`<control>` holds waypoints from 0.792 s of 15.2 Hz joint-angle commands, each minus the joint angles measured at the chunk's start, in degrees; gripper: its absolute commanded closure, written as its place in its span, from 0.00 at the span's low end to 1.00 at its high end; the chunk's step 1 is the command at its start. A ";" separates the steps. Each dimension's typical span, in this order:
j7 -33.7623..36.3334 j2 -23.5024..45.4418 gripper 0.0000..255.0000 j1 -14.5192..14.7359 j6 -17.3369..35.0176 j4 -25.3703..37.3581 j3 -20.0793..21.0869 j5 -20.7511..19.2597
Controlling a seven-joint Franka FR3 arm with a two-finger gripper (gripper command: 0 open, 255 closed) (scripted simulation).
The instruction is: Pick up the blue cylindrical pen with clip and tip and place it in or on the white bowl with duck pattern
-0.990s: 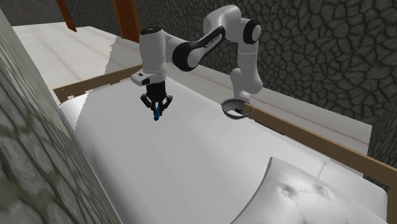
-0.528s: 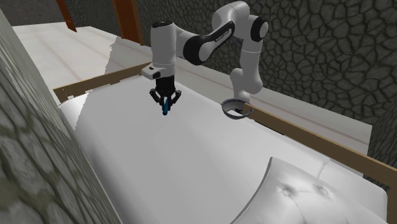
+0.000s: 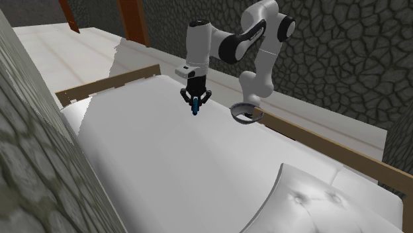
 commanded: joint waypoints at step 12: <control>4.53 -28.98 1.00 7.69 -8.63 -20.01 2.08 7.59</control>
